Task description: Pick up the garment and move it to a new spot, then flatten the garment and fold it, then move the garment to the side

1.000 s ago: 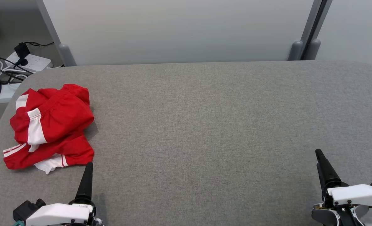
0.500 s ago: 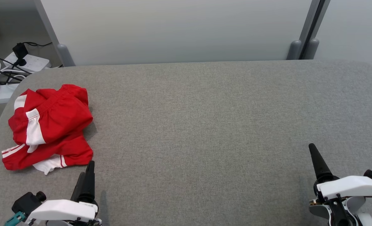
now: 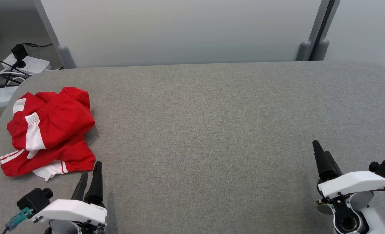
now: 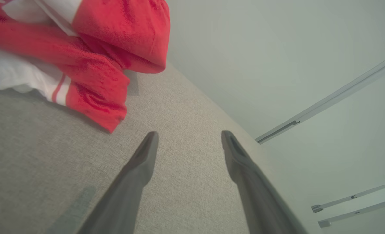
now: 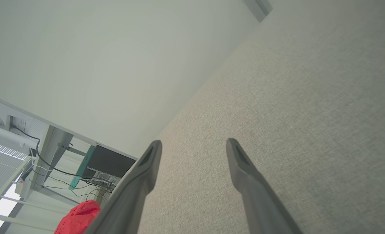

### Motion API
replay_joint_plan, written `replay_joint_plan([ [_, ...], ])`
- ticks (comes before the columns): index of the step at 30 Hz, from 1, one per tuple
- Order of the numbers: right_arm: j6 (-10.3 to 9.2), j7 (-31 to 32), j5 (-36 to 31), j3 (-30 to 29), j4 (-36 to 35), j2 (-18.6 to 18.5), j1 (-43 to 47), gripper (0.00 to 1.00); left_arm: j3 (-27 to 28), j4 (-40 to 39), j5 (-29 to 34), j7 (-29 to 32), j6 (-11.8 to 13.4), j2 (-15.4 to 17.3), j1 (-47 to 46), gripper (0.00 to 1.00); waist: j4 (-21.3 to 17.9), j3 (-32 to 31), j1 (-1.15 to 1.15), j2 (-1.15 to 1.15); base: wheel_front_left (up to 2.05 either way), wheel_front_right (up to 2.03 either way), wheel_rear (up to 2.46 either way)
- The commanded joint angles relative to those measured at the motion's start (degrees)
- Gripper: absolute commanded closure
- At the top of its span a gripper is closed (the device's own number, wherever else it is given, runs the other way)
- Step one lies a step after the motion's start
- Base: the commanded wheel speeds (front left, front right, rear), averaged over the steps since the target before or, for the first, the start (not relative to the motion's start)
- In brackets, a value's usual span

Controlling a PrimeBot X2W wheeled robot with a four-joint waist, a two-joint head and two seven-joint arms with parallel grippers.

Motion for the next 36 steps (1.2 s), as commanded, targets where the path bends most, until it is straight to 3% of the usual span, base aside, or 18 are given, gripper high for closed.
replay_joint_plan([
  [1,0.28,-1.1,-2.4,0.8,-0.9,-1.1,-3.3,0.00,0.6,-1.0,2.6,-0.8,0.5,1.2,-4.4,0.00,0.0,0.0,0.00,0.00,0.00,0.00,0.00],
  [36,0.37,-6.8,-25.0,4.9,5.6,-2.8,-10.9,0.00,-1.6,0.9,27.9,-6.5,5.6,3.4,-8.4,0.00,-0.6,0.3,-0.01,0.00,0.00,0.00,0.00],
])
